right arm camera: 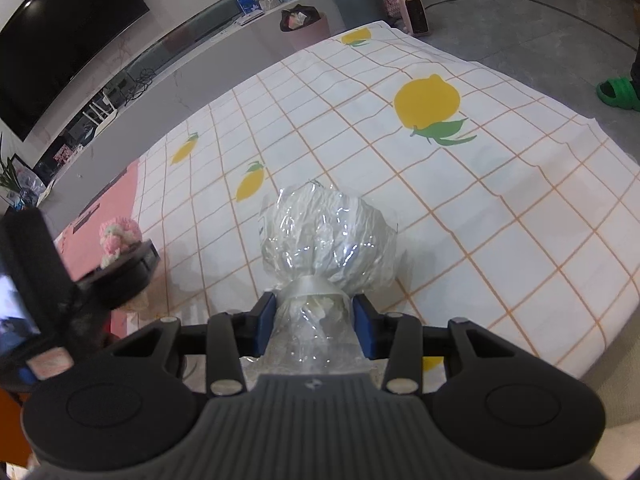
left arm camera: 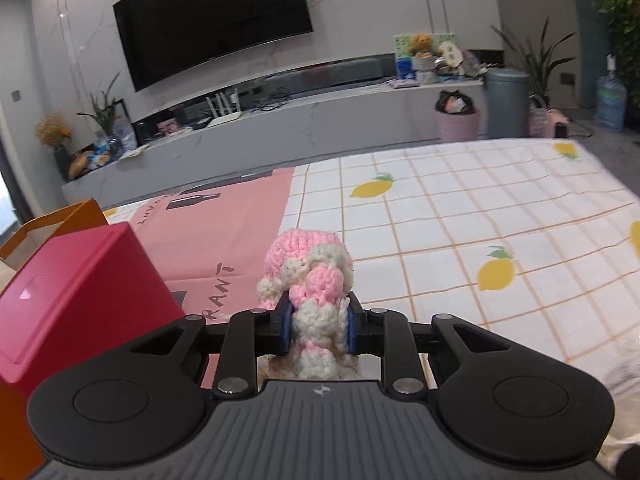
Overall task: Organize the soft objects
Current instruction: 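Carry the knitted toy with the left tool and the wrapped bundle with the right tool to the box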
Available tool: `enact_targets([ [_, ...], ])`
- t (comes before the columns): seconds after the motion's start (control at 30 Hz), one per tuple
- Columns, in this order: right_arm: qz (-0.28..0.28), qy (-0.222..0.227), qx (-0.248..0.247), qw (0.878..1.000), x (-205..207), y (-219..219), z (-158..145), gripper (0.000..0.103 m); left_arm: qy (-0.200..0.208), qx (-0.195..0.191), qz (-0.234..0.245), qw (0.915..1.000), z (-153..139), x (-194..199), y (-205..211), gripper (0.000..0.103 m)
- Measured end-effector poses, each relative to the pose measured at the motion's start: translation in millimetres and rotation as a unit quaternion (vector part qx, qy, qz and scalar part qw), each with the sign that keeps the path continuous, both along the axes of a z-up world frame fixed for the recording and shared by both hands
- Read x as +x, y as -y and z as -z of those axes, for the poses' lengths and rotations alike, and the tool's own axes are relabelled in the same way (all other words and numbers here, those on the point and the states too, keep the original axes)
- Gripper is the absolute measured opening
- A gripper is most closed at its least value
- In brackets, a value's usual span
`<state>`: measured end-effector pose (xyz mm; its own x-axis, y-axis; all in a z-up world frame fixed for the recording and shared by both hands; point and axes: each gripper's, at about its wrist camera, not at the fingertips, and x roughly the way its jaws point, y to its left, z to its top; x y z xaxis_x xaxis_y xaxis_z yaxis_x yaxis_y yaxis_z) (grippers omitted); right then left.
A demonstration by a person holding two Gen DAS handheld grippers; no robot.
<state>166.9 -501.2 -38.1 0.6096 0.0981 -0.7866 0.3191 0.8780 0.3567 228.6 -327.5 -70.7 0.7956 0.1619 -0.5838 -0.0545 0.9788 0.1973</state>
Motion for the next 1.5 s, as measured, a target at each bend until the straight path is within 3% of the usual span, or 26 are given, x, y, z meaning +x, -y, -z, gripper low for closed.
enact_targets([
  [0.23,-0.022,0.013,-0.007,1.000,-6.7,-18.9,-9.0,0.041,0.010,-0.006,0.044,0.9990,-28.4,-31.3,-19.0,0.028],
  [0.47,-0.043,0.019,-0.047,0.998,-9.1,-42.0,-17.1,0.041,0.004,-0.028,0.087,0.9958,-51.8,-58.9,-39.8,0.028],
  [0.73,-0.047,0.036,-0.083,0.995,-5.3,-60.7,-37.8,0.041,0.007,-0.052,0.122,0.9911,-95.7,-37.7,-64.2,0.028],
  [0.87,-0.040,0.044,-0.077,0.995,8.5,-72.5,-54.8,0.041,0.023,-0.056,0.113,0.9917,-114.4,-20.1,-90.2,0.028],
  [1.07,-0.037,0.052,-0.051,0.997,48.9,-107.8,-80.1,0.041,0.023,-0.098,0.045,0.9939,-130.8,13.0,-165.8,0.028],
  [1.23,-0.049,0.074,-0.060,0.994,86.7,-161.3,-113.9,0.042,0.028,-0.076,-0.001,0.9967,-131.8,36.6,-232.1,0.028],
  [1.37,-0.079,0.106,-0.063,0.989,109.0,-218.2,-144.0,0.042,0.012,-0.054,-0.004,0.9985,-129.5,45.8,-270.0,0.028],
  [1.5,-0.123,0.123,-0.051,0.984,122.2,-281.4,-163.2,0.042,0.005,-0.066,-0.005,0.9978,-126.1,46.2,-302.5,0.028],
])
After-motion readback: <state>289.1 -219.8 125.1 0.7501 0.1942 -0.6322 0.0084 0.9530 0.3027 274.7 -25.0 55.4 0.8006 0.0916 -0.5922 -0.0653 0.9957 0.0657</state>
